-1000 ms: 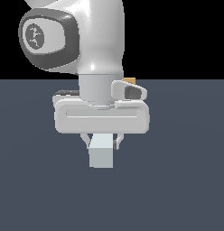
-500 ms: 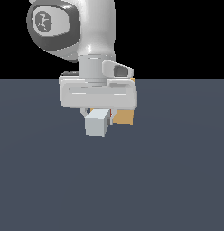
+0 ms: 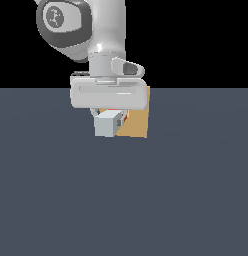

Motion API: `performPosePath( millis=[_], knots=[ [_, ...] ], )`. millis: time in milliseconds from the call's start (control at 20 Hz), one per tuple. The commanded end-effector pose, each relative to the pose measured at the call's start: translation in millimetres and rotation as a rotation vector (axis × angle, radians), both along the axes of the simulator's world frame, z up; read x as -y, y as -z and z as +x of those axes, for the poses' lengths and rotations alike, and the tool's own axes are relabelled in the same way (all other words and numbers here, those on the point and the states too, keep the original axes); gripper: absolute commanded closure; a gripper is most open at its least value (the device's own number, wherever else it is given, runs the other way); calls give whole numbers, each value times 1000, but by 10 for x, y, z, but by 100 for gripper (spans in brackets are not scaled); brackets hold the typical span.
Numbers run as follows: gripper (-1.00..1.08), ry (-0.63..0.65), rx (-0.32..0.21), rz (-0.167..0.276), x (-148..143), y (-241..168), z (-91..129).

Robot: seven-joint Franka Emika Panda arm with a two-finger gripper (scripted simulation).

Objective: Insert the peg into the horizontal hole in a box.

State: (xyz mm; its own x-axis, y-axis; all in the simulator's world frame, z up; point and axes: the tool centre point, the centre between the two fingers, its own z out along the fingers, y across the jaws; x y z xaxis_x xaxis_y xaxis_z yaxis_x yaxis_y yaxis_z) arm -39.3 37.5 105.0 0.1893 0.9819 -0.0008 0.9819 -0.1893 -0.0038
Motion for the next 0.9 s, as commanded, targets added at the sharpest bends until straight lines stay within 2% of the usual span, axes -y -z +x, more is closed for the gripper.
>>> performPosePath(
  millis=[0,850],
  knots=[
    [108,8,4,0,-30,-40,15],
    [108,8,2,0,-96,-44,34]
  ],
)
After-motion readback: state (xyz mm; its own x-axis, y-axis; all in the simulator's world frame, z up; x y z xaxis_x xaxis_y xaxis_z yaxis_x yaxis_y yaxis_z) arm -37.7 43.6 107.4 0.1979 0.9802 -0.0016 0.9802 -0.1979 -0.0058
